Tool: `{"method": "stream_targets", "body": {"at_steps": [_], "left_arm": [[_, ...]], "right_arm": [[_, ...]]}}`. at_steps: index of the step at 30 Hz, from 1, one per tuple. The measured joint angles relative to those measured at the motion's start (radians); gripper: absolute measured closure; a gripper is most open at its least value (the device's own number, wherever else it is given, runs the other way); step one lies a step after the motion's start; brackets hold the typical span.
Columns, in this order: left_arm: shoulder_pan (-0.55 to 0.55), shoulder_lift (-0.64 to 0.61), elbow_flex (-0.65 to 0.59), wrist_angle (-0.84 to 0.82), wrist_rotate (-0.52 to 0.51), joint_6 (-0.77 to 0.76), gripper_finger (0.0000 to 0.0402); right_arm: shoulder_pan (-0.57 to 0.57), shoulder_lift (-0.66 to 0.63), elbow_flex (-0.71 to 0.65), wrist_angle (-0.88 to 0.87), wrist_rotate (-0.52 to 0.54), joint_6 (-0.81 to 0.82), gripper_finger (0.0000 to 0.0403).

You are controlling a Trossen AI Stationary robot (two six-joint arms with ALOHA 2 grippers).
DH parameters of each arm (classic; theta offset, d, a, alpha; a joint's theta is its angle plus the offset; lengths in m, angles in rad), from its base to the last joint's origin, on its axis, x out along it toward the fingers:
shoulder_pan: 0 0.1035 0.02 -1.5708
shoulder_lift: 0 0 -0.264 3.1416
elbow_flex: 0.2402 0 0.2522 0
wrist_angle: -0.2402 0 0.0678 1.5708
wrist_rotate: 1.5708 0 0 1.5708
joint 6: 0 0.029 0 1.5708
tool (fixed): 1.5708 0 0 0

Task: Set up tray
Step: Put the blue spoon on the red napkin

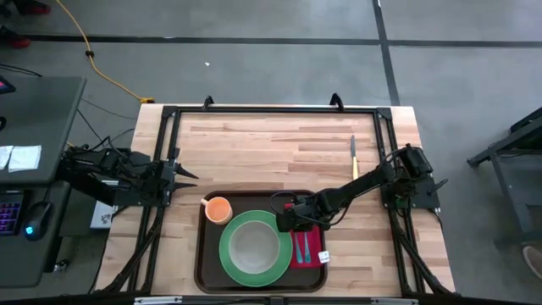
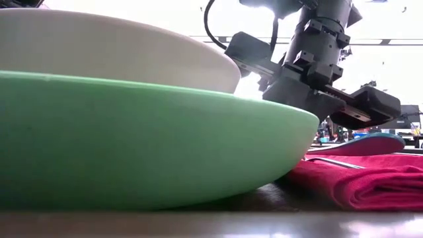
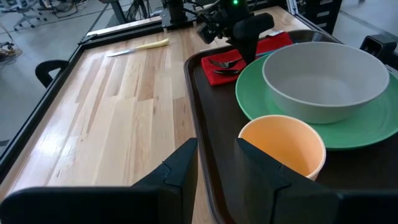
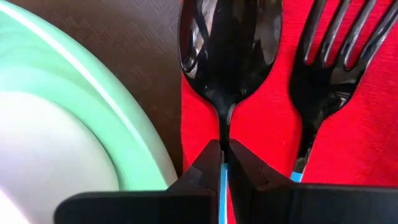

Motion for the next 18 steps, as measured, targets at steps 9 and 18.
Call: {"method": "stream_targets", "body": {"at_steps": [9, 18], "left_arm": [[0.000, 0.000, 0.000, 0.000, 0.000, 0.000, 0.0266], [0.000, 0.000, 0.000, 0.000, 0.000, 0.000, 0.0266]], "right_arm": [[0.000, 0.002, 0.000, -0.011, 0.003, 0.000, 0.0381], [-0.013, 0.002, 0.000, -0.009, -0.004, -0.005, 0.0354]]}}
